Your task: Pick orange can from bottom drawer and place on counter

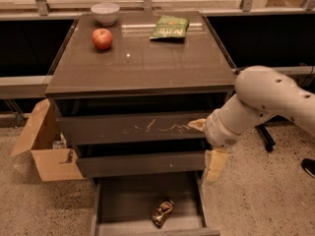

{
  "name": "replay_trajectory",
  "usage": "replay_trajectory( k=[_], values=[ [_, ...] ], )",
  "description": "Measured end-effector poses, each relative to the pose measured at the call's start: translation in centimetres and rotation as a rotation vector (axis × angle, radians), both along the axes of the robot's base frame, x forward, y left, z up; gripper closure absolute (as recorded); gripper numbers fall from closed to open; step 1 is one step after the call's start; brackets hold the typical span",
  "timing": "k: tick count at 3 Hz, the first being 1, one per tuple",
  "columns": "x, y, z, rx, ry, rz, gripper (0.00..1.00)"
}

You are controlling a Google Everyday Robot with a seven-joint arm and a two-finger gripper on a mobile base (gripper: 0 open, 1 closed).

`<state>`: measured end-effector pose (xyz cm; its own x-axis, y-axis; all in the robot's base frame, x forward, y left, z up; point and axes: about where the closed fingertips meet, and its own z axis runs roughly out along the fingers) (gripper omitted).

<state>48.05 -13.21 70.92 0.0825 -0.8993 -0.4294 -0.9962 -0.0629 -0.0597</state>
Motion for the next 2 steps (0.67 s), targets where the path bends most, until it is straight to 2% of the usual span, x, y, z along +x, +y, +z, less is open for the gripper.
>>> replay_trajectory(
  k=[2],
  values=[
    [-2.3,1.4,-9.6,0.072,-0.014,0.078,0.0]
  ],
)
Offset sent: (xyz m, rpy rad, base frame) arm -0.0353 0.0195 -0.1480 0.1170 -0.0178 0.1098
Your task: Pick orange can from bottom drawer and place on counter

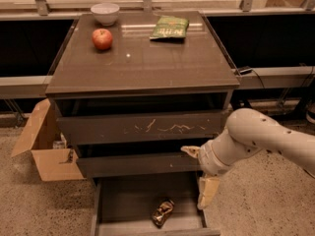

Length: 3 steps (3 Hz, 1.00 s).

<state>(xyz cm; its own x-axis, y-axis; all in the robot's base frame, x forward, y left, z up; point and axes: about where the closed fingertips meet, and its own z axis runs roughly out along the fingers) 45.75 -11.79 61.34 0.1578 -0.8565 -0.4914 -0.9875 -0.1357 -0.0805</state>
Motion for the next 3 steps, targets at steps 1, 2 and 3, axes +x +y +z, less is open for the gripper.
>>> replay_trajectory(
  k=[1,2,3],
  values=[
    [-0.6,0.3,-3.8,0.064,0.038,0.019,0.0],
    [-1.1,0.8,-8.5,0.133,0.104,0.035,0.0],
    [-1.8,1.9,-13.2,0.188,0.179,0.034,0.0]
  ],
)
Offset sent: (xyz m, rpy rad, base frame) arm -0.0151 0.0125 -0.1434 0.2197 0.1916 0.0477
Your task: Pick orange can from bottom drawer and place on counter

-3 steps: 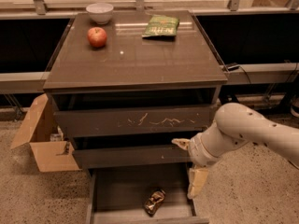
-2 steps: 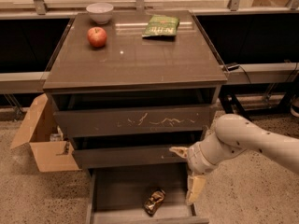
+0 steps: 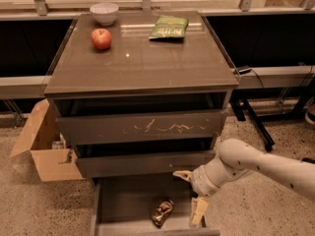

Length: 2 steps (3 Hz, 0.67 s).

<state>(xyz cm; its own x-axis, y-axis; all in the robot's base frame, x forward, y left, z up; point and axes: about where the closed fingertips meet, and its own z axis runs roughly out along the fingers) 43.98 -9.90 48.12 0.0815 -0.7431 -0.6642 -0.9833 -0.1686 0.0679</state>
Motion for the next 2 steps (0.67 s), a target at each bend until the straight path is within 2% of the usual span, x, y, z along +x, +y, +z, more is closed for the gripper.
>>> replay_trajectory(
  k=[1,2],
  values=[
    [0.0,0.0,0.0,0.0,0.0,0.0,0.0],
    [0.6,0.3,-2.2,0.013,0.019,0.007,0.0]
  ],
)
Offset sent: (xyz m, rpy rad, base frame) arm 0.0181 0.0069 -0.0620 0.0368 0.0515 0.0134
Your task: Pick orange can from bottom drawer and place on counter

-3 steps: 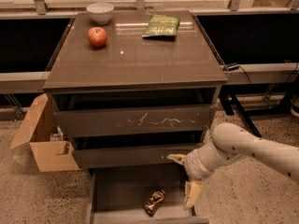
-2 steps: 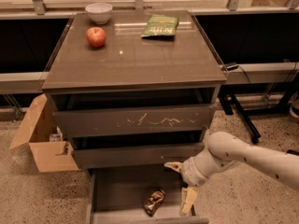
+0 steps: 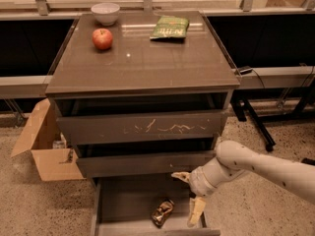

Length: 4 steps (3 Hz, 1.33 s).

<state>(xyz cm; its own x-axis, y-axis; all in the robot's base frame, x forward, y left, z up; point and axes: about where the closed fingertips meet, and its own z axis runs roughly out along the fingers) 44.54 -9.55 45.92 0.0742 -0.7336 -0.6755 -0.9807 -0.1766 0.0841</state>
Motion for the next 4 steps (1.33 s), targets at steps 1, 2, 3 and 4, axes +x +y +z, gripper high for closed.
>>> replay_trajectory(
  k=[1,2,3,4],
  values=[
    [0.9,0.7,-4.5,0.039,0.0,0.042,0.0],
    [1.9,1.4,-10.3,0.047,-0.018,0.075,0.0],
    [2.8,2.0,-13.5,0.036,-0.024,0.097,0.0],
    [3.7,3.2,-17.1,0.018,-0.013,0.109,0.0]
  ],
)
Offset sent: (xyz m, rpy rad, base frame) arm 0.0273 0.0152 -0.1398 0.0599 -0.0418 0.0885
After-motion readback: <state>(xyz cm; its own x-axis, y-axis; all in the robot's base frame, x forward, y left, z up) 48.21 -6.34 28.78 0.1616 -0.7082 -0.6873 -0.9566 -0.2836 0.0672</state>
